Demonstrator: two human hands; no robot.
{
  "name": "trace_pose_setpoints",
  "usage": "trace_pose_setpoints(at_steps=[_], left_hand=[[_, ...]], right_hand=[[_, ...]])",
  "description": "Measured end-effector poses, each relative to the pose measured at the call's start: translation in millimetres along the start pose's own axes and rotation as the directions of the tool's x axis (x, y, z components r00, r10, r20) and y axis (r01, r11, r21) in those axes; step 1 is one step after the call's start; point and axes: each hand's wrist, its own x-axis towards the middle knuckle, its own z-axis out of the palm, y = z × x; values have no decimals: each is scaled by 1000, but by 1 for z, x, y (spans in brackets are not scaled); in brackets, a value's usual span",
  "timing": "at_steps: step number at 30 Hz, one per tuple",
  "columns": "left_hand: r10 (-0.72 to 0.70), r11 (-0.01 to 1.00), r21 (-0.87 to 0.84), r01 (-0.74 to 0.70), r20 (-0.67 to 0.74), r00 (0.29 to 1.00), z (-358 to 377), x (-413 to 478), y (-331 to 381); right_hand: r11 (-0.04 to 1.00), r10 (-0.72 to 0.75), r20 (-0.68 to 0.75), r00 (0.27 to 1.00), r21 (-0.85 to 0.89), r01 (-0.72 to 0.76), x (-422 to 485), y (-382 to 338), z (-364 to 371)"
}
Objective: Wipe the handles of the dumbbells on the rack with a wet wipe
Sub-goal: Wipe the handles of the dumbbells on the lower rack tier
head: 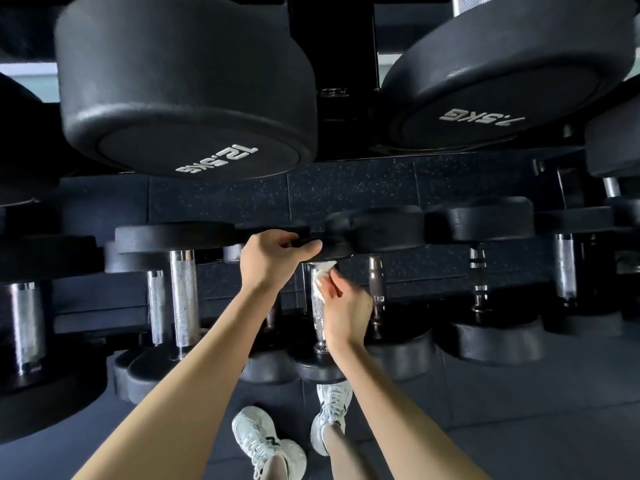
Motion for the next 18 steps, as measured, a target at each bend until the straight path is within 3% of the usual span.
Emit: trace_pose_setpoints(at_steps=[3, 9, 12, 15, 18], left_hand=[[-4, 1000, -18, 4, 1, 1000, 0, 1, 2], [-35, 997, -62, 37, 36, 999, -2, 2, 4], [-25, 998, -55, 27, 42, 999, -3, 3, 4], [-22, 999, -31, 24, 56, 998, -4, 5, 3], [-4, 1000, -18, 6, 67, 998, -4, 6, 1]], right_hand=[[998, 59, 8, 998, 21, -59, 4, -3, 2], [988, -34, 4, 999, -151, 34, -12, 7, -9], [974, -60, 122, 991, -211, 85, -19, 10, -21], [920, -10, 263, 965, -376, 112, -16, 12, -39], [849, 15, 191, 982, -520, 88, -13, 9, -57]])
